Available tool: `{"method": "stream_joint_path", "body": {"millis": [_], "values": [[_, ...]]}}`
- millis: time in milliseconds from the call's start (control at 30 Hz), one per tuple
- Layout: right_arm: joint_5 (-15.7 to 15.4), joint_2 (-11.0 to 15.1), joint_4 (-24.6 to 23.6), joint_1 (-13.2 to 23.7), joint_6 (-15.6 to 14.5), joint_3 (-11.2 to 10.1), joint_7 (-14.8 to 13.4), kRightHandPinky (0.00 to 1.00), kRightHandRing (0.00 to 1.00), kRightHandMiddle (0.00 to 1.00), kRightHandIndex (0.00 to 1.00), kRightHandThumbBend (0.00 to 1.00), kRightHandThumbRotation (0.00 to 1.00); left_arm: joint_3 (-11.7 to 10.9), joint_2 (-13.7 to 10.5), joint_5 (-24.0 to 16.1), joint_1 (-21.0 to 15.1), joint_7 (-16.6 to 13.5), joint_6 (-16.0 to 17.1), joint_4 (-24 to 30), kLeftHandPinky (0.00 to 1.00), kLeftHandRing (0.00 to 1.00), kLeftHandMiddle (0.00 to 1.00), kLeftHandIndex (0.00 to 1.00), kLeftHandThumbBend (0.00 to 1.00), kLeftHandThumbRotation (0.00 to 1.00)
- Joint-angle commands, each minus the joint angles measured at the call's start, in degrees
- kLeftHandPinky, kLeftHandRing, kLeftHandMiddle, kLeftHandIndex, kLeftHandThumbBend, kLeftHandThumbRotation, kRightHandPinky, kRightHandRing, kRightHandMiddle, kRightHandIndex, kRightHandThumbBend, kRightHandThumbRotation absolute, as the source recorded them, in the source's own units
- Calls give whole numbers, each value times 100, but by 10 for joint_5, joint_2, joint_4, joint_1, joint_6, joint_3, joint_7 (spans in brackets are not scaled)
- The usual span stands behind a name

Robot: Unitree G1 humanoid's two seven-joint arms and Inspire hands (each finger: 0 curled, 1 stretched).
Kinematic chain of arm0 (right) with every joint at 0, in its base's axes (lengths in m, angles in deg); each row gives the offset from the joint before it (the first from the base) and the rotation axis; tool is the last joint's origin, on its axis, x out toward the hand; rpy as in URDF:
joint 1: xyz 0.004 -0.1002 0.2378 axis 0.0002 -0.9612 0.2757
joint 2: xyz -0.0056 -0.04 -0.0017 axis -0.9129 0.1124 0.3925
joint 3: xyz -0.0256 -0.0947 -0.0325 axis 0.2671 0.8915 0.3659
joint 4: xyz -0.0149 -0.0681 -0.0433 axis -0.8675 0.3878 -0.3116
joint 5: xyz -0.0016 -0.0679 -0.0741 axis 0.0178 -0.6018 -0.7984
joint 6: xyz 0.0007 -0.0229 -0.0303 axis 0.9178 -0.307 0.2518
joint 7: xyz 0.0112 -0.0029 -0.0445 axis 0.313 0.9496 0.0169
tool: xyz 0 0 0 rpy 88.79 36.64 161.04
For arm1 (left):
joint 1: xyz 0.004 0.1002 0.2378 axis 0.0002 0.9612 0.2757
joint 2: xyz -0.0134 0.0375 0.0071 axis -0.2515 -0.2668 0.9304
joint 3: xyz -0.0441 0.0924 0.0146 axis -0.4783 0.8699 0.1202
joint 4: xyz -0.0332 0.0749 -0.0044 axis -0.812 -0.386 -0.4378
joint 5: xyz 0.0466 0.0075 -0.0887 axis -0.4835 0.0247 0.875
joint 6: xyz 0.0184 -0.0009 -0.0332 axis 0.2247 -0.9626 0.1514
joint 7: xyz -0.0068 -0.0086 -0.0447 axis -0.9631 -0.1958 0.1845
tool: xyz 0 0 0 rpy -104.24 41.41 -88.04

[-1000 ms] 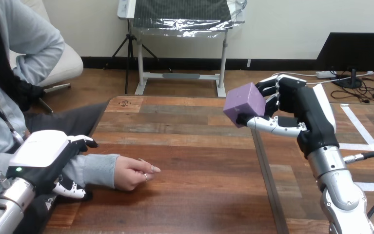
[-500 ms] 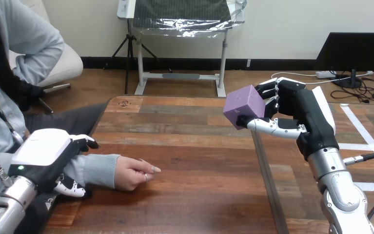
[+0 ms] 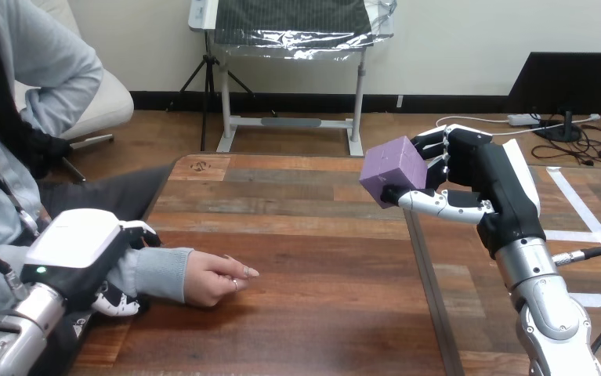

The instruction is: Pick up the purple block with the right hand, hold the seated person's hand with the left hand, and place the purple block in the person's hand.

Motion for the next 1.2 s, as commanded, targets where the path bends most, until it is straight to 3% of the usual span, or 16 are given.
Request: {"method": "stream_joint_path", "body": {"millis": [0,300,733,1167], "values": [[12,-7,-38,19,2,-11,1,30,35,42,46,72,0,16,16,-7,-33,-6,-2,-11,58,63,66,68,100,9],[22,-10,-31,20,3,-14,13,32,36,43,46,71,0,13,27,3,-35,8,0,-3,54,58,61,62,100,2],[25,-14,-34,19,-5,-16,14,31,36,43,46,71,0,20,37,-4,-41,33,-17,-3,49,51,53,56,98,0],[19,-17,-26,21,2,-17,12,30,35,42,46,72,0,27,47,-5,-40,25,-27,-7,40,42,46,48,95,0]]}}
